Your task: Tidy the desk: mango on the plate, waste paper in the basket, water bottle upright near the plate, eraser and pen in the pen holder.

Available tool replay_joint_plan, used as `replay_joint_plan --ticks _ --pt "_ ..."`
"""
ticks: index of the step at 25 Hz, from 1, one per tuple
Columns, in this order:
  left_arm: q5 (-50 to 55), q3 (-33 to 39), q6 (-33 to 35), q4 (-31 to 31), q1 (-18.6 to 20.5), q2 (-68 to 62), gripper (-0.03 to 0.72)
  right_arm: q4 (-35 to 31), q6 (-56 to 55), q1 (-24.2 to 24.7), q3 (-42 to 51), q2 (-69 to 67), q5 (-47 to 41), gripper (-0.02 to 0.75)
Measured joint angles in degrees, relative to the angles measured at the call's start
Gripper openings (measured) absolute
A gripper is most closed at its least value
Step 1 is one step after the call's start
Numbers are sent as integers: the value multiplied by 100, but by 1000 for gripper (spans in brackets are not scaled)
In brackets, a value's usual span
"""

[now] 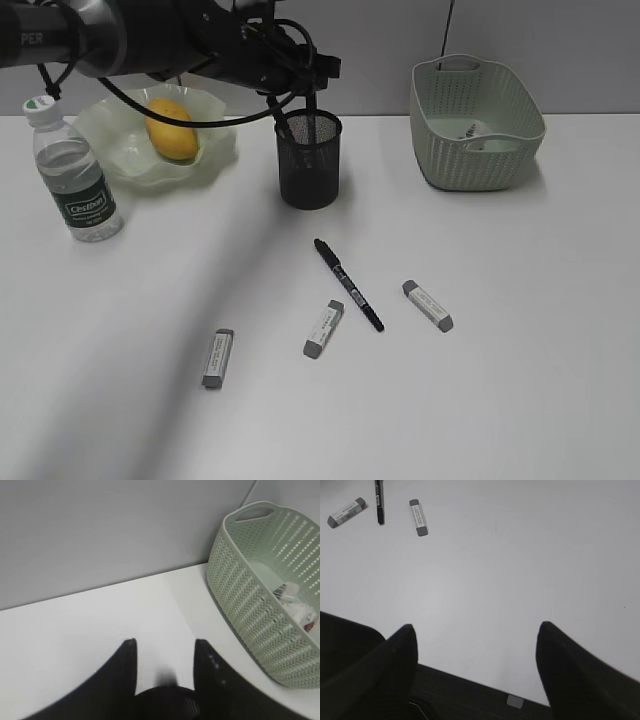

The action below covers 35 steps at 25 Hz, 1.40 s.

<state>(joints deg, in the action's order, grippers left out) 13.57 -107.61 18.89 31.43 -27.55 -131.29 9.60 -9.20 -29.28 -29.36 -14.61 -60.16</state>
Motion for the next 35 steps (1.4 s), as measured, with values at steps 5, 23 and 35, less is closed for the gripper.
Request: replay_joint_plan --ticks 5,23,35 --pt "68 0 0 -145 0 207 431 0 0 0 0 0 0 582" --pt "5227 0 -692 -2139 0 1831 453 0 0 0 0 0 0 582" --pt "5590 967 -1593 -2570 496 2734 453 0 0 0 0 0 0 582"
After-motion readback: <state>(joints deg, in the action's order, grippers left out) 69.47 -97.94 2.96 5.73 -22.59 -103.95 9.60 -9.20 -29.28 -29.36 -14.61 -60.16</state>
